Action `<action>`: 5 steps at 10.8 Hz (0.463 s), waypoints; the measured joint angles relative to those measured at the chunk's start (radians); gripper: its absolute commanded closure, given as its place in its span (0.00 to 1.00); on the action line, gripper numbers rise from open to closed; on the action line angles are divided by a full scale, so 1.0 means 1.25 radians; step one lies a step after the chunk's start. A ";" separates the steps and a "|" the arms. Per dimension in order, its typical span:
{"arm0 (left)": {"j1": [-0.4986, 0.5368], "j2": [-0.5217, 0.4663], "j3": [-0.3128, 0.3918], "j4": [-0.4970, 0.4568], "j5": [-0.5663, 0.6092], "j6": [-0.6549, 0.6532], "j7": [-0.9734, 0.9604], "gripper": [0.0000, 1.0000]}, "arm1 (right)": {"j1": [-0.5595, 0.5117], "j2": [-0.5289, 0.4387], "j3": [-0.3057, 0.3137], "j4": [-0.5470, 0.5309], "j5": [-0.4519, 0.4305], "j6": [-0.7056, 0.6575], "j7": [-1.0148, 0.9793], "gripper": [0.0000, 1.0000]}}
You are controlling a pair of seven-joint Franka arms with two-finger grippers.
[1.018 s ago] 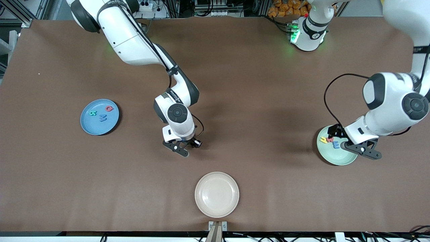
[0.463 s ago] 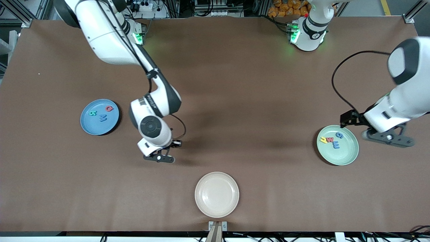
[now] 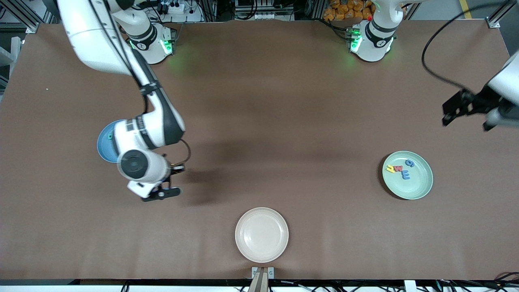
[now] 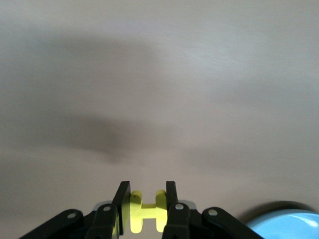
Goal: Sort uppercase to blue plate, lowercase to green plate
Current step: 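Carry the yellow H to the blue plate while the left gripper withdraws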
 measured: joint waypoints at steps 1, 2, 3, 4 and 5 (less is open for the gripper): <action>-0.001 -0.012 0.002 0.014 0.000 -0.014 -0.010 0.00 | -0.019 -0.017 -0.011 -0.027 0.000 -0.001 -0.051 0.89; -0.002 -0.021 0.010 0.021 -0.006 -0.019 -0.019 0.00 | -0.033 -0.034 -0.025 -0.056 0.000 -0.001 -0.096 0.88; -0.001 -0.027 0.021 0.024 -0.019 -0.022 -0.020 0.00 | -0.045 -0.054 -0.039 -0.091 0.000 -0.001 -0.138 0.87; 0.002 -0.032 0.030 0.025 -0.027 -0.025 -0.020 0.00 | -0.057 -0.075 -0.051 -0.128 0.000 -0.002 -0.178 0.87; 0.007 -0.037 0.032 0.026 -0.029 -0.031 -0.021 0.00 | -0.069 -0.095 -0.060 -0.163 0.000 -0.003 -0.209 0.87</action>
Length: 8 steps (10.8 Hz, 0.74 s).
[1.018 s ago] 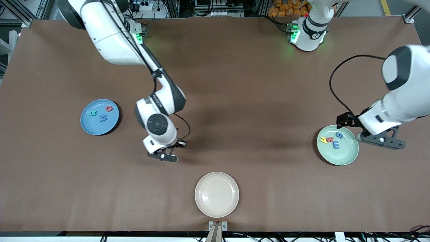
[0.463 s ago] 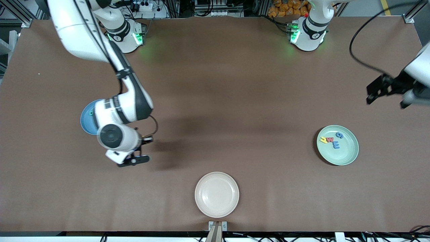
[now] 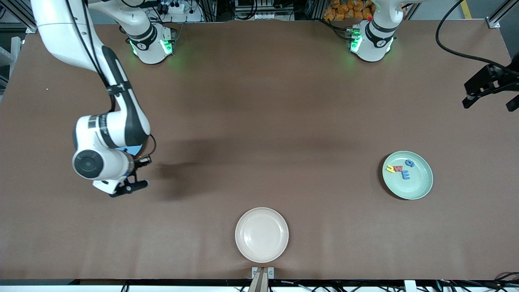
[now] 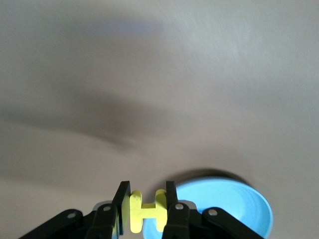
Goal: Sort uppercase to blue plate, lowercase to green plate
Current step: 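Carry the yellow H to the blue plate while the left gripper withdraws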
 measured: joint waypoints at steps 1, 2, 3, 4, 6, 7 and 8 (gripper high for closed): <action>0.008 -0.004 0.000 0.000 0.000 -0.013 0.000 0.00 | -0.012 -0.020 -0.012 -0.037 0.000 0.000 -0.025 0.87; 0.015 -0.005 -0.002 0.000 -0.001 -0.033 0.000 0.00 | -0.019 -0.038 -0.028 -0.070 0.000 0.000 -0.051 0.87; 0.020 -0.006 -0.002 0.000 -0.001 -0.055 0.002 0.00 | -0.021 -0.048 -0.049 -0.098 0.000 0.001 -0.078 0.87; 0.022 -0.006 -0.003 0.000 -0.001 -0.068 0.002 0.00 | -0.022 -0.055 -0.069 -0.124 0.000 0.008 -0.105 0.87; 0.022 -0.006 -0.006 0.000 -0.001 -0.074 0.002 0.00 | -0.030 -0.058 -0.096 -0.180 0.000 0.048 -0.159 0.87; 0.022 -0.005 -0.007 0.000 -0.001 -0.075 0.002 0.00 | -0.045 -0.058 -0.100 -0.212 0.000 0.071 -0.187 0.87; 0.022 -0.005 -0.008 0.000 -0.001 -0.075 0.002 0.00 | -0.062 -0.058 -0.101 -0.244 0.000 0.088 -0.214 0.85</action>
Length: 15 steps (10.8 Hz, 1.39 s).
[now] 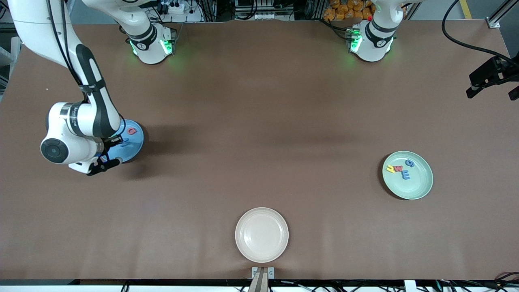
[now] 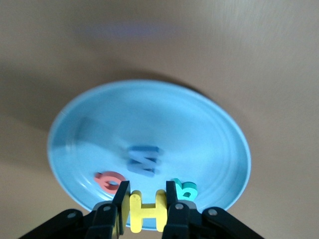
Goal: Sort uppercase to blue plate, lowercase to green plate
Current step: 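Carry the yellow H to the blue plate while the left gripper withdraws, then lower the H onto the blue plate and open the right gripper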
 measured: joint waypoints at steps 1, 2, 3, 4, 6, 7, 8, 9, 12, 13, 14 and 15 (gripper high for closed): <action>0.000 0.000 0.000 0.000 0.000 0.000 0.000 0.00 | -0.016 0.000 -0.001 -0.026 0.000 0.005 -0.016 0.81; 0.000 0.000 0.000 0.000 0.000 -0.003 0.000 0.00 | -0.029 0.000 -0.001 -0.048 0.000 0.007 -0.025 0.81; 0.000 0.000 0.000 0.000 0.000 -0.006 0.000 0.00 | -0.037 0.000 -0.002 -0.068 0.000 0.010 -0.028 0.81; 0.000 0.000 0.000 -0.001 0.000 -0.008 0.000 0.00 | -0.039 0.000 -0.002 -0.085 0.000 0.017 -0.028 0.81; 0.000 0.000 0.000 -0.001 0.000 -0.011 0.000 0.00 | -0.039 0.000 0.000 -0.101 0.001 0.023 -0.028 0.77; 0.000 -0.001 -0.001 -0.001 0.000 -0.017 0.000 0.00 | -0.039 0.000 0.000 -0.102 0.001 0.024 -0.028 0.71; 0.000 -0.004 -0.001 -0.001 0.000 -0.025 0.000 0.00 | -0.039 0.000 0.000 -0.102 0.002 0.025 -0.028 0.70; 0.000 -0.007 -0.001 -0.001 0.000 -0.034 0.000 0.00 | -0.039 0.000 0.000 -0.101 0.002 0.028 -0.028 0.63; 0.000 -0.017 -0.001 -0.001 0.000 -0.041 -0.001 0.00 | -0.038 -0.001 0.002 -0.099 0.005 0.030 -0.010 0.07; 0.000 -0.020 -0.001 -0.001 0.000 -0.043 -0.002 0.00 | -0.037 -0.002 0.004 -0.098 0.005 0.030 0.005 0.06; 0.000 -0.025 -0.001 -0.001 0.000 -0.046 -0.003 0.00 | -0.036 -0.003 0.006 -0.097 0.005 0.030 0.012 0.06; 0.000 -0.029 -0.001 -0.001 0.000 -0.051 -0.003 0.00 | -0.036 -0.005 0.007 -0.094 0.005 0.029 0.016 0.06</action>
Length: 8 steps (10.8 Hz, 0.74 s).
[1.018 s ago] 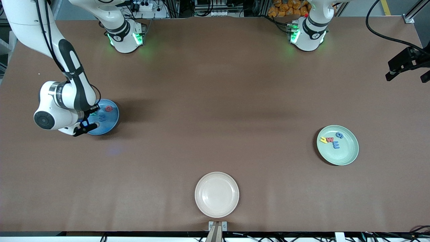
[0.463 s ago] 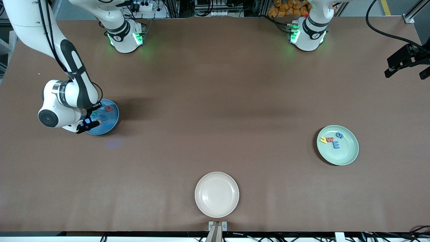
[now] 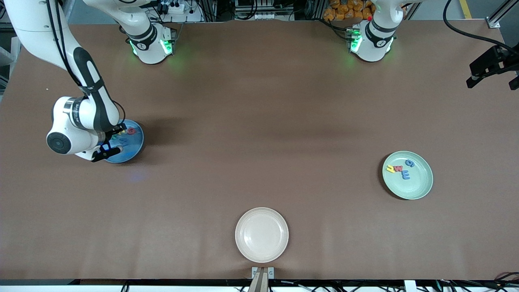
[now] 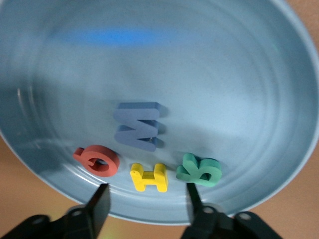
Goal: Sort uppercase to blue plate, lowercase to green plate
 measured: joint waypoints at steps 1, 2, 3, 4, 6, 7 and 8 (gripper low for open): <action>0.000 -0.001 0.000 -0.001 0.000 -0.004 0.000 0.00 | 0.000 -0.003 0.001 0.007 0.000 -0.005 0.002 0.06; 0.000 0.001 0.000 -0.006 0.000 -0.005 0.000 0.00 | 0.001 -0.007 0.002 0.022 0.000 -0.022 0.005 0.06; 0.000 0.004 0.000 -0.010 0.000 -0.005 0.000 0.00 | 0.001 -0.015 0.003 0.046 0.000 -0.046 0.008 0.06; 0.001 0.008 0.000 -0.012 0.000 -0.005 0.000 0.00 | 0.002 -0.026 0.003 0.075 0.000 -0.068 0.011 0.05; 0.002 0.010 0.000 -0.014 0.000 -0.005 0.000 0.00 | 0.003 -0.064 0.004 0.133 0.001 -0.115 0.014 0.00; 0.003 0.010 0.000 -0.018 0.000 -0.005 0.000 0.00 | 0.002 -0.092 0.003 0.156 0.001 -0.128 0.016 0.00; 0.003 0.010 0.000 -0.026 0.000 -0.006 0.000 0.00 | 0.001 -0.126 0.003 0.174 0.001 -0.142 0.017 0.00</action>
